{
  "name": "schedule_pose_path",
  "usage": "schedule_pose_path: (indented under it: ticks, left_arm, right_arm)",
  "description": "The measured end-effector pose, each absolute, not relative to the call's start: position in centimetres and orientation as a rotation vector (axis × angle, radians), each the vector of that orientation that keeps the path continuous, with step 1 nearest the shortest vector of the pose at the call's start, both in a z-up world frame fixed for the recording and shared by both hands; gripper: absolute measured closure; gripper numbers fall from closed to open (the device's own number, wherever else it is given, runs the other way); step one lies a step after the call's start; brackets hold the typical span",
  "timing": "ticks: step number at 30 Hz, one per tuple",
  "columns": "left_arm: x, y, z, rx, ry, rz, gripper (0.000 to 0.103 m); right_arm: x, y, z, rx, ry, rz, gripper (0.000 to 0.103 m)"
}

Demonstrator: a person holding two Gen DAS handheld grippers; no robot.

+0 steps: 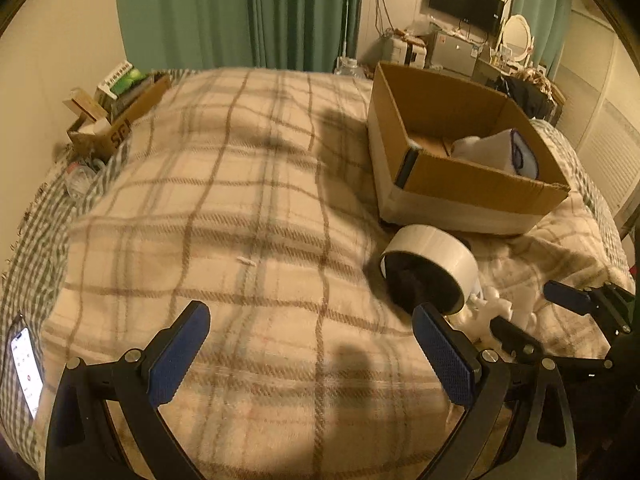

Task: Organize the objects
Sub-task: 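Grasp the white bottle with the right gripper, then grasp the white bear figurine with the left gripper while the right gripper holds the bottle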

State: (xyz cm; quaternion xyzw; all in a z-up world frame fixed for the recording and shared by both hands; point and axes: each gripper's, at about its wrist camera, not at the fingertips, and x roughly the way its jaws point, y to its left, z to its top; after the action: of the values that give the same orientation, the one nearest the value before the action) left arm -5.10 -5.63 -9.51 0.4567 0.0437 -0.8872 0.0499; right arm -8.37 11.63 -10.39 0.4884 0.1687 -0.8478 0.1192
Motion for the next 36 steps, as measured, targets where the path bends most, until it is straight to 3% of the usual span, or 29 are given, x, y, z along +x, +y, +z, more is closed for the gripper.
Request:
schedule_pose_path:
  ticks: [1, 2, 3, 5, 11, 18, 26, 34, 36]
  left_arm:
    - [-5.1, -5.6, -9.7, 1.4, 0.136, -2.699, 0.0]
    - [-5.2, -5.6, -9.8, 1.409, 0.137, -2.697, 0.0]
    - [-5.2, -5.6, -9.8, 1.41, 0.138, -2.698, 0.0]
    - [-5.1, -5.5, -9.7, 1.406, 0.141, -2.699, 0.0]
    - [-4.9, -3.7, -8.8, 1.407, 0.078, -2.703, 0.0]
    - [-5.3, 1.7, -7.3, 1.428, 0.038, -2.802, 0.0]
    - [-6.9, 8.1, -9.8, 1.586, -0.032, -2.808, 0.001]
    - [-8.7, 10.6, -12.6, 1.724, -0.024, -2.77, 0.018]
    - [-9.1, 10.9, -13.3, 1.758, -0.02, -2.759, 0.034]
  right_arm:
    - [-8.3, 11.4, -10.6, 1.427, 0.495, -2.473, 0.058]
    - [-8.1, 11.4, -10.5, 1.423, 0.49, -2.465, 0.073]
    - [-7.9, 11.5, -10.2, 1.408, 0.486, -2.47, 0.082]
    - [-7.3, 11.7, -9.2, 1.361, 0.472, -2.493, 0.086]
    - [-5.1, 13.8, -3.4, 1.199, 0.306, -2.531, 0.086]
    - [-3.8, 19.0, 3.4, 1.051, 0.274, -2.7, 0.086]
    - [-5.3, 22.7, 0.0, 1.176, 0.291, -2.759, 0.086]
    - [-6.6, 24.1, -3.0, 1.231, 0.183, -2.703, 0.086]
    - [-6.7, 24.1, -3.3, 1.233, 0.174, -2.7, 0.086]
